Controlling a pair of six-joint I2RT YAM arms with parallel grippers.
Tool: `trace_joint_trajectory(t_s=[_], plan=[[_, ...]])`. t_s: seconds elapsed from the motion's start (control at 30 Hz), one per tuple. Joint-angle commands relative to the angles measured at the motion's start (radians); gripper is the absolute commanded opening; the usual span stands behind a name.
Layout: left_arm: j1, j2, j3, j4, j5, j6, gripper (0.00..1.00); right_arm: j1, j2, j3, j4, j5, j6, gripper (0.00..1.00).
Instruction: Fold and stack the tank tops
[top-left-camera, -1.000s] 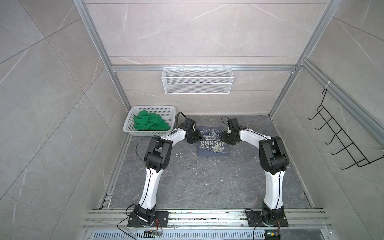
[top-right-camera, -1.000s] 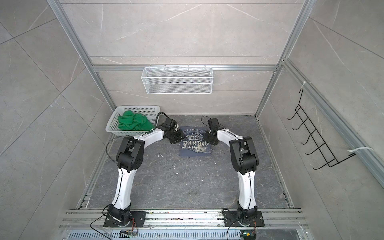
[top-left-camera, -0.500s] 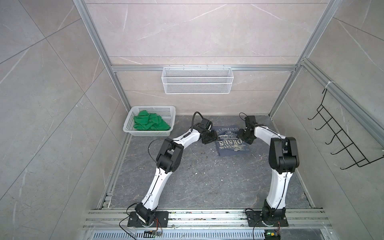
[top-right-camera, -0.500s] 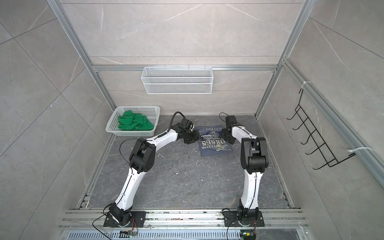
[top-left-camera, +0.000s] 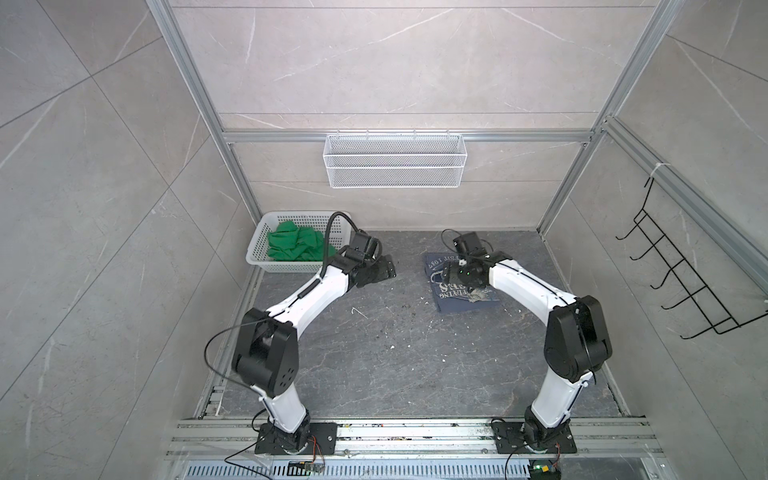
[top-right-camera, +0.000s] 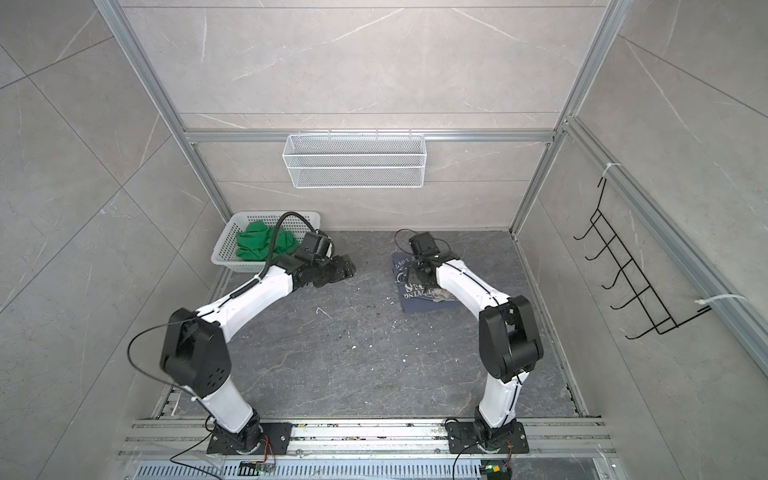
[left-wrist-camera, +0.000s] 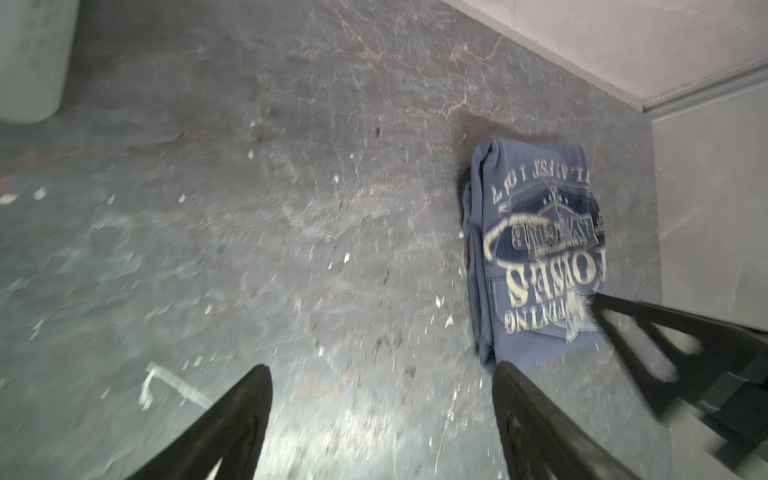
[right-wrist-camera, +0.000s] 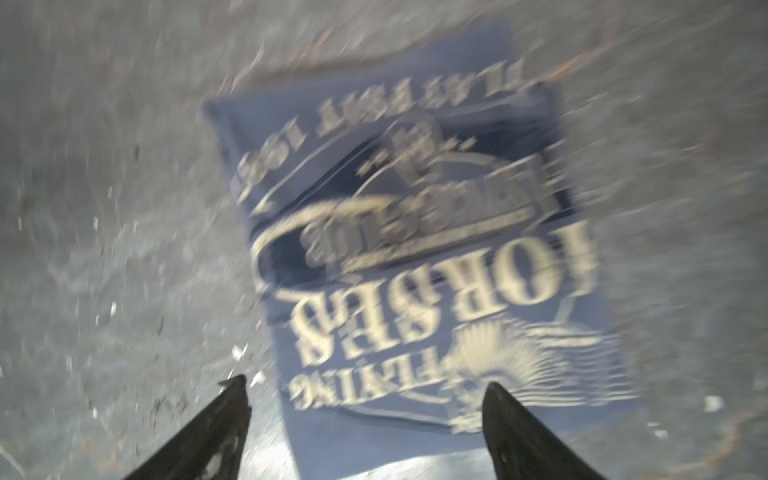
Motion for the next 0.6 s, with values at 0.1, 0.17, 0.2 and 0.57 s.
trace_joint_trajectory(t_s=[0.1, 0.17, 0.2, 0.57], plan=[[-0.008, -0.204, -0.242, 0.142, -0.11, 0.045, 0.88, 0.003, 0.112, 0.018, -0.072, 0.095, -0.019, 0.93], [-0.006, -0.253, -0.295, 0.161, -0.129, 0.052, 0.89, -0.007, 0.139, 0.029, -0.089, 0.119, -0.033, 0.95], [-0.006, -0.275, -0.317, 0.164, -0.141, 0.053, 0.89, -0.02, 0.149, 0.029, -0.09, 0.109, -0.04, 0.95], [0.0, -0.318, -0.381, 0.174, -0.167, 0.053, 0.9, -0.22, 0.249, 0.081, -0.097, 0.079, -0.106, 0.92]])
